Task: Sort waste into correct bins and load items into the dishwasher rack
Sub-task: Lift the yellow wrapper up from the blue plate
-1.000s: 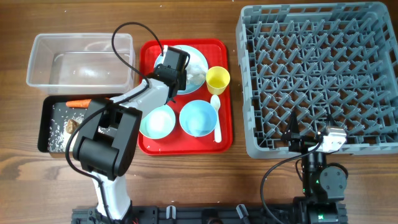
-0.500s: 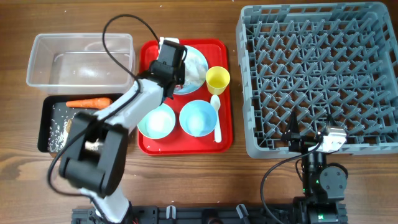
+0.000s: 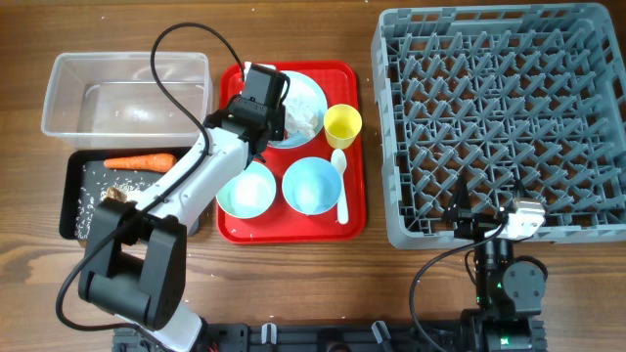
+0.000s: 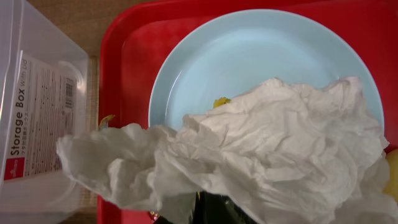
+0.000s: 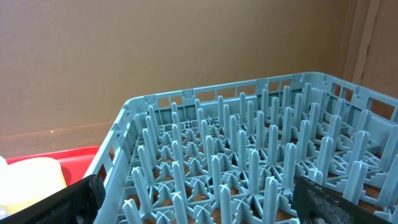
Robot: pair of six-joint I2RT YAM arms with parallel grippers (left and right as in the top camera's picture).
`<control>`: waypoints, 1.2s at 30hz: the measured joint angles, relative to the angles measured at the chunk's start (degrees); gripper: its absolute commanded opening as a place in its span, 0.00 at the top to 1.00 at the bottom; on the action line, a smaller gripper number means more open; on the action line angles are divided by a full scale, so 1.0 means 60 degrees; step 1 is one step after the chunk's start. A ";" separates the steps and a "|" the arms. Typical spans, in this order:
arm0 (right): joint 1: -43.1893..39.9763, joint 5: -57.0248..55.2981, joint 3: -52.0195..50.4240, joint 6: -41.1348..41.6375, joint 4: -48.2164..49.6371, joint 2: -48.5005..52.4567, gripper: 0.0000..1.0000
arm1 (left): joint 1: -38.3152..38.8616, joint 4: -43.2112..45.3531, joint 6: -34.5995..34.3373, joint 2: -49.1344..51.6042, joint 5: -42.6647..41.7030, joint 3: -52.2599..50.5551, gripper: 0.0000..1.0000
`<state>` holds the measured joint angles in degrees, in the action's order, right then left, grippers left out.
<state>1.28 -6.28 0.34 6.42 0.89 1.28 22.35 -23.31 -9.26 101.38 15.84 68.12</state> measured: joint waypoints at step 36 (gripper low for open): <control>0.0000 0.0000 0.0000 0.0000 0.0000 0.0000 0.00 | 0.0637 0.1242 0.1362 -0.0222 0.4076 0.0211 0.96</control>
<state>1.28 -6.28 0.34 6.42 0.89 1.28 26.17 -15.86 -1.08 100.05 40.29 69.38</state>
